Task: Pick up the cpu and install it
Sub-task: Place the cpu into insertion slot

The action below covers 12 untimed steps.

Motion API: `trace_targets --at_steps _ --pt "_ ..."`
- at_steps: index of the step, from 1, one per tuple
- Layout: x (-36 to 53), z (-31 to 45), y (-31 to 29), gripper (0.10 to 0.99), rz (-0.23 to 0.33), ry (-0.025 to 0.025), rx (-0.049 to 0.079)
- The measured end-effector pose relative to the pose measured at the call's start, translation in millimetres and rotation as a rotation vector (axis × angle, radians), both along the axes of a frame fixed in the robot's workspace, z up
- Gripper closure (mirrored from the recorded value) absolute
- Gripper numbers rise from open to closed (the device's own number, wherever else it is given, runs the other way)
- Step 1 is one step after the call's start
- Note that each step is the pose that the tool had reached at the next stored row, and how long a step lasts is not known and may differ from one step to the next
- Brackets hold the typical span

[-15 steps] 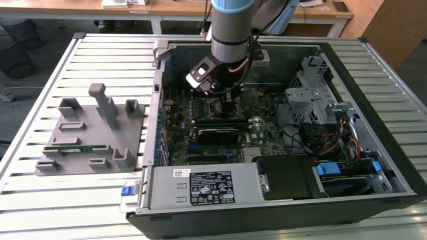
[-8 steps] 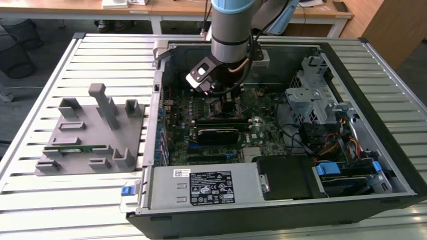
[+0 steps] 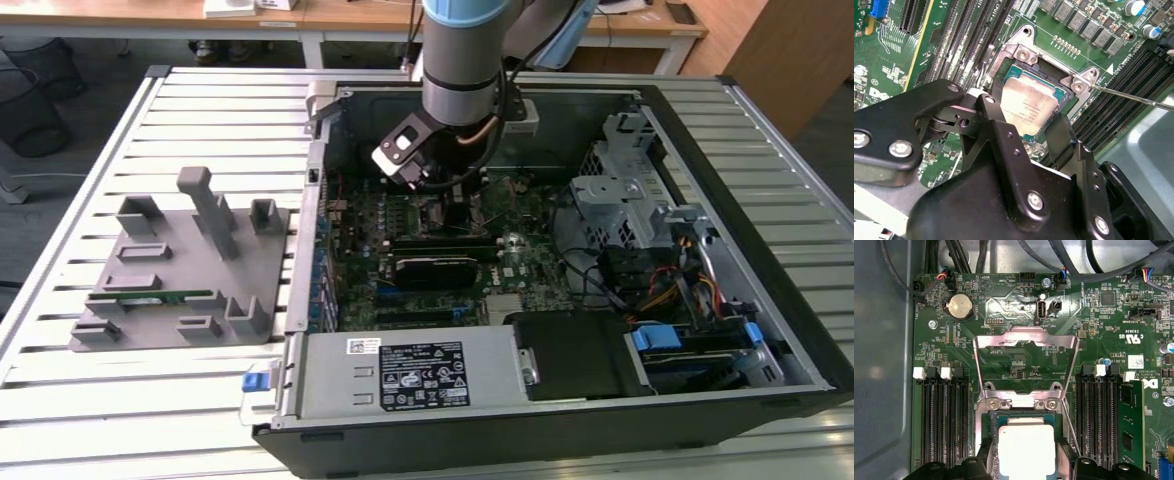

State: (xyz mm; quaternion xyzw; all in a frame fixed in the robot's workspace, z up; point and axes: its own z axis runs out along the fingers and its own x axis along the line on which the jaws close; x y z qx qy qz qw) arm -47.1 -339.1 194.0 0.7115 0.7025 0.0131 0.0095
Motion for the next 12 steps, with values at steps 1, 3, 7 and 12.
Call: trace_targets --at_steps 1,3,7,12 --pt "0.0 -0.2 0.5 0.475 0.000 0.0000 0.000" --pt "0.0 -0.6 1.6 0.475 0.000 0.0000 0.000" --pt "0.0 -1.9 3.2 0.475 0.000 0.0000 0.001" --pt "0.0 -1.9 3.3 0.475 0.000 0.0000 0.000"
